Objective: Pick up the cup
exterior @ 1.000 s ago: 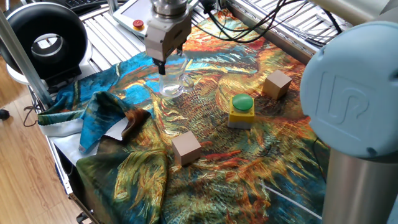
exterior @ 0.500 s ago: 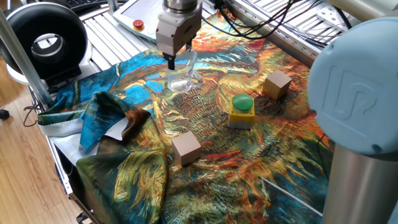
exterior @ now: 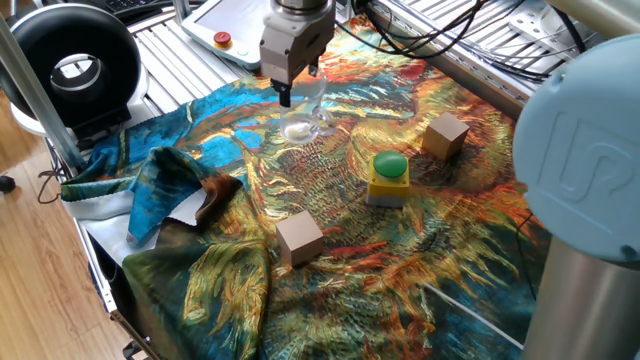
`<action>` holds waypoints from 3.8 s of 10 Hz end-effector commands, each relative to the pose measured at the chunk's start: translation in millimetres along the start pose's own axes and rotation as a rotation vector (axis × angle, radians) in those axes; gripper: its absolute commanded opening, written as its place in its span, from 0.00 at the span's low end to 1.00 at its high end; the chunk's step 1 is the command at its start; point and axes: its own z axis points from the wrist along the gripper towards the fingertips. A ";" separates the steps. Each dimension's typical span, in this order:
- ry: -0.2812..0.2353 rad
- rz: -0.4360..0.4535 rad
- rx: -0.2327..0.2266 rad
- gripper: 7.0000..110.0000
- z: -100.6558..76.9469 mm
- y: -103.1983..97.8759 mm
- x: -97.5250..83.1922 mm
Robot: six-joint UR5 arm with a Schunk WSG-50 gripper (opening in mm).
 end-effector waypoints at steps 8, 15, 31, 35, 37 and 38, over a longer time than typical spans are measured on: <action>0.019 0.028 0.006 0.57 -10.9 -4.4 25.2; 0.026 0.035 0.005 0.57 -8.9 -5.9 26.8; 0.047 0.405 -0.045 0.57 -6.9 8.9 27.1; 0.065 0.435 -0.029 0.57 -3.0 0.9 34.5; 0.062 0.426 -0.031 0.57 0.7 -3.0 34.9; 0.062 0.426 -0.031 0.57 1.0 -3.0 34.5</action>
